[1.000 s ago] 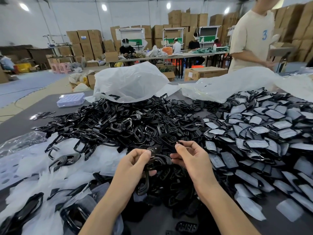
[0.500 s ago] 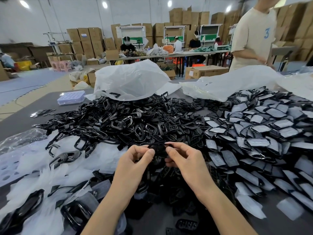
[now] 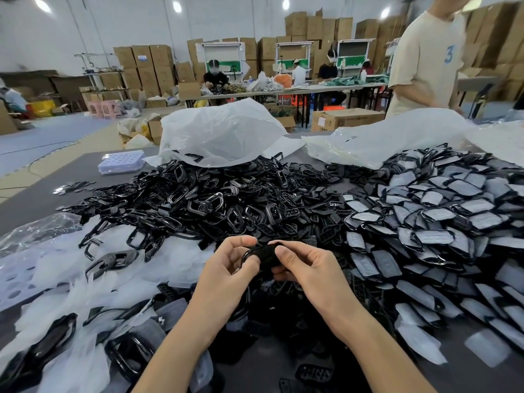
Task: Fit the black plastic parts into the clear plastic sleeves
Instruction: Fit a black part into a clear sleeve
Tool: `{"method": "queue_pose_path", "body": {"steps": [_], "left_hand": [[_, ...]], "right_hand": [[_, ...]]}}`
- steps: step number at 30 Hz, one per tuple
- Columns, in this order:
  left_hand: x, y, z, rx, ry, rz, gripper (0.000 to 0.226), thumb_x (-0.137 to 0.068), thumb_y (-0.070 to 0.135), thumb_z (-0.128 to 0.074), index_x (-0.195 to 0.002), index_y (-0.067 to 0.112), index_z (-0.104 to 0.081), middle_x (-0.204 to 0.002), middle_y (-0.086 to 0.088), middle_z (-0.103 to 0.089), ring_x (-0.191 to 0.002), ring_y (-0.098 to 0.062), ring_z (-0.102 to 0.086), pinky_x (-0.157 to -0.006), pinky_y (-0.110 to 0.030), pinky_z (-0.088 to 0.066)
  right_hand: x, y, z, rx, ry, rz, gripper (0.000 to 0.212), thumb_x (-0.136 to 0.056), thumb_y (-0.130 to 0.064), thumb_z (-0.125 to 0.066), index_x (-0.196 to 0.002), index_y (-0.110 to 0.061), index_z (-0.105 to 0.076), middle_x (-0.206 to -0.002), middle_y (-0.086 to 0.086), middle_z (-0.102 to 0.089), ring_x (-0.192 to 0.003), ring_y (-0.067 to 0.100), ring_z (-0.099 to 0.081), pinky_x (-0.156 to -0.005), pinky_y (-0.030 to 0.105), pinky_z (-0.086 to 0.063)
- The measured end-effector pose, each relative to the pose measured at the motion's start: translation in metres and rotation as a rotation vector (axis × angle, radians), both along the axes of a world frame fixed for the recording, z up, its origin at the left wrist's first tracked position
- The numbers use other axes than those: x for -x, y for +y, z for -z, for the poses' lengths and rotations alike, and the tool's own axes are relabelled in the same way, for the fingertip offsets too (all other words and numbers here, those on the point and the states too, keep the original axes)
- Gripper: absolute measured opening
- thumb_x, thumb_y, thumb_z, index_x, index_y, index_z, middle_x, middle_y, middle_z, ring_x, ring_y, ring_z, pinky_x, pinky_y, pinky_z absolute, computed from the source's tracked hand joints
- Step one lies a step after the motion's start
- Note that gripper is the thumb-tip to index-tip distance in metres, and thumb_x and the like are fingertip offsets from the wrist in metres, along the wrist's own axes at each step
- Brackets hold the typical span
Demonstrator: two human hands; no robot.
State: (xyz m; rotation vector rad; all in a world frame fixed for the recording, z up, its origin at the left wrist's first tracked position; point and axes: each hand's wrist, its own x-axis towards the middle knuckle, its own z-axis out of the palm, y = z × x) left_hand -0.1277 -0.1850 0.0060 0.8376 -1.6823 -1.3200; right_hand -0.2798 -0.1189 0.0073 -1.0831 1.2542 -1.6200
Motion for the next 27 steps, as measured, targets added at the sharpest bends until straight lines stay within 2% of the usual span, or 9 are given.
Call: {"method": "queue_pose_path", "body": {"steps": [3,7,10,13,15,17,23,27], "left_hand": [[-0.003,0.0,-0.003,-0.024,-0.008,0.061,0.033,-0.097,0.008,-0.059,-0.102,0.04,-0.066,-0.087,-0.004,-0.066,-0.079,-0.021,-0.056,-0.077,-0.041,-0.047],[-0.008,0.0,-0.008,-0.017,-0.041,0.144,0.029,-0.085,0.021,-0.06,-0.105,0.041,-0.066,-0.1,-0.011,-0.07,-0.085,-0.017,-0.063,-0.084,-0.037,-0.051],[-0.011,-0.001,-0.008,-0.015,-0.056,0.184,0.03,-0.084,0.023,-0.06,-0.105,0.042,-0.066,-0.106,-0.012,-0.07,-0.087,-0.019,-0.063,-0.086,-0.037,-0.051],[-0.011,-0.005,-0.005,0.038,-0.075,0.131,0.032,-0.092,0.014,-0.062,-0.102,0.044,-0.065,-0.091,-0.005,-0.069,-0.077,-0.013,-0.057,-0.075,-0.026,-0.049],[-0.01,-0.006,-0.004,0.087,-0.114,0.082,0.037,-0.093,0.01,-0.062,-0.099,0.047,-0.064,-0.074,0.012,-0.061,-0.067,-0.004,-0.052,-0.065,-0.014,-0.045],[-0.009,-0.006,-0.004,0.112,-0.139,0.06,0.036,-0.093,0.01,-0.063,-0.098,0.046,-0.065,-0.068,0.019,-0.055,-0.062,0.0,-0.05,-0.061,-0.011,-0.043],[-0.008,-0.008,-0.005,0.083,-0.117,0.013,0.019,-0.093,0.015,-0.067,-0.102,0.031,-0.069,-0.065,0.015,-0.053,-0.063,-0.003,-0.049,-0.059,-0.013,-0.041],[-0.005,-0.005,-0.005,0.179,-0.111,-0.065,0.021,-0.092,0.01,-0.069,-0.098,0.03,-0.072,-0.066,0.014,-0.054,-0.06,0.001,-0.048,-0.06,-0.01,-0.041]], "right_hand": [[-0.001,0.0,0.0,0.004,0.021,-0.006,0.025,-0.101,-0.018,-0.061,-0.101,-0.033,-0.081,-0.097,-0.001,-0.08,-0.084,0.012,-0.075,-0.074,0.02,-0.057],[-0.002,0.001,0.001,0.006,0.049,-0.005,0.023,-0.102,-0.02,-0.06,-0.102,-0.031,-0.08,-0.098,-0.001,-0.079,-0.086,0.013,-0.075,-0.075,0.021,-0.057],[-0.002,0.001,0.001,0.006,0.059,-0.001,0.023,-0.102,-0.021,-0.06,-0.103,-0.031,-0.08,-0.096,-0.001,-0.079,-0.085,0.012,-0.074,-0.075,0.021,-0.058],[-0.001,0.002,0.001,0.005,0.062,0.001,0.021,-0.101,-0.022,-0.061,-0.104,-0.031,-0.08,-0.097,0.0,-0.079,-0.085,0.013,-0.074,-0.076,0.022,-0.058],[0.0,0.001,0.001,0.005,0.068,0.008,0.021,-0.101,-0.023,-0.061,-0.103,-0.031,-0.08,-0.096,-0.001,-0.079,-0.085,0.013,-0.074,-0.075,0.022,-0.058],[0.001,0.001,0.001,0.013,0.076,0.015,0.02,-0.101,-0.023,-0.061,-0.104,-0.031,-0.08,-0.096,-0.001,-0.079,-0.085,0.012,-0.074,-0.075,0.022,-0.058],[0.001,0.001,0.001,0.042,0.057,0.03,0.02,-0.101,-0.024,-0.06,-0.103,-0.032,-0.079,-0.1,-0.001,-0.079,-0.09,0.016,-0.075,-0.079,0.023,-0.059],[0.003,-0.001,0.002,0.03,0.031,0.047,0.02,-0.101,-0.023,-0.061,-0.1,-0.03,-0.08,-0.096,0.004,-0.079,-0.084,0.018,-0.075,-0.077,0.023,-0.059]]}}
